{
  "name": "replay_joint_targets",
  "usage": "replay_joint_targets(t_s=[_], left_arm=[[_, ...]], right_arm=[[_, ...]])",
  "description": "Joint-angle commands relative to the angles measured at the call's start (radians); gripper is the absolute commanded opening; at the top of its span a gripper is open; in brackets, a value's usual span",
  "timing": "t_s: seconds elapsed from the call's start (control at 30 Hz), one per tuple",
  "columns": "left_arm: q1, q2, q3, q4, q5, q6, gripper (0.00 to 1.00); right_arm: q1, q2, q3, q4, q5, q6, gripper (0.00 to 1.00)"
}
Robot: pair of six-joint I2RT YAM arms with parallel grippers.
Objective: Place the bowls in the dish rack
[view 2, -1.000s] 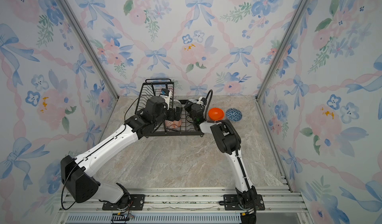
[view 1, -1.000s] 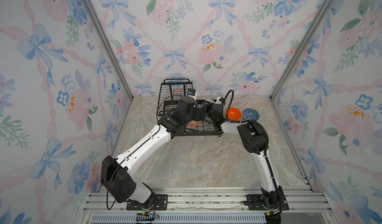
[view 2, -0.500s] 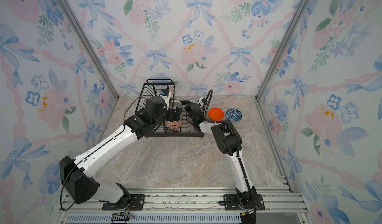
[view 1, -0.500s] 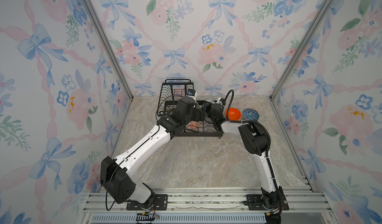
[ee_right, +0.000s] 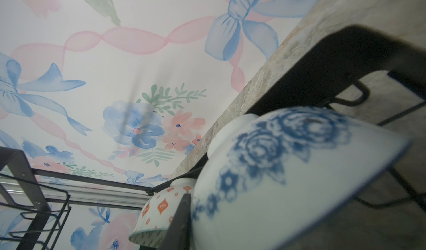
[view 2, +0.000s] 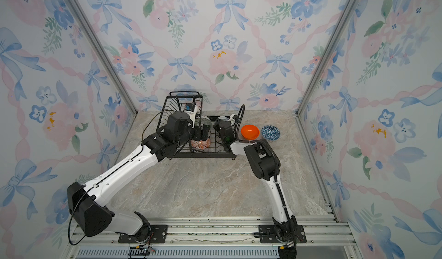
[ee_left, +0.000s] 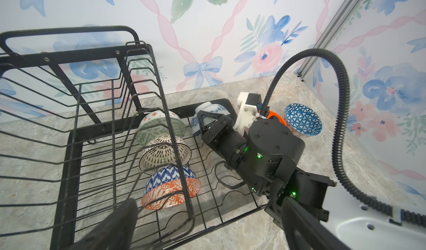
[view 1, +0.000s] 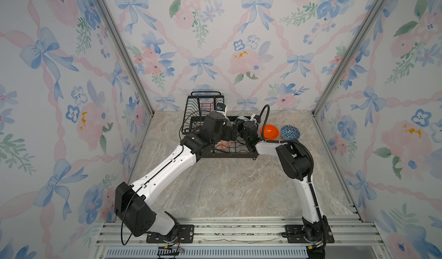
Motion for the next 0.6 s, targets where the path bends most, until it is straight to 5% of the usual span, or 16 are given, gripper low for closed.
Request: replay_joint_targets(t_s=[0.0, 0.57], left_arm=[[0.008, -0.025, -0.017, -0.009, 0.011, 0.001, 0.98], [0.008, -0.032, -0.025, -0.008, 0.007, -0.003, 0.98]], right_arm=[[-0.009, -0.039, -0.030, -0.052, 0.053, -0.015, 0.22], [-0.028, -0.030, 0.033, -0.103, 0.051, -0.024, 0.35]])
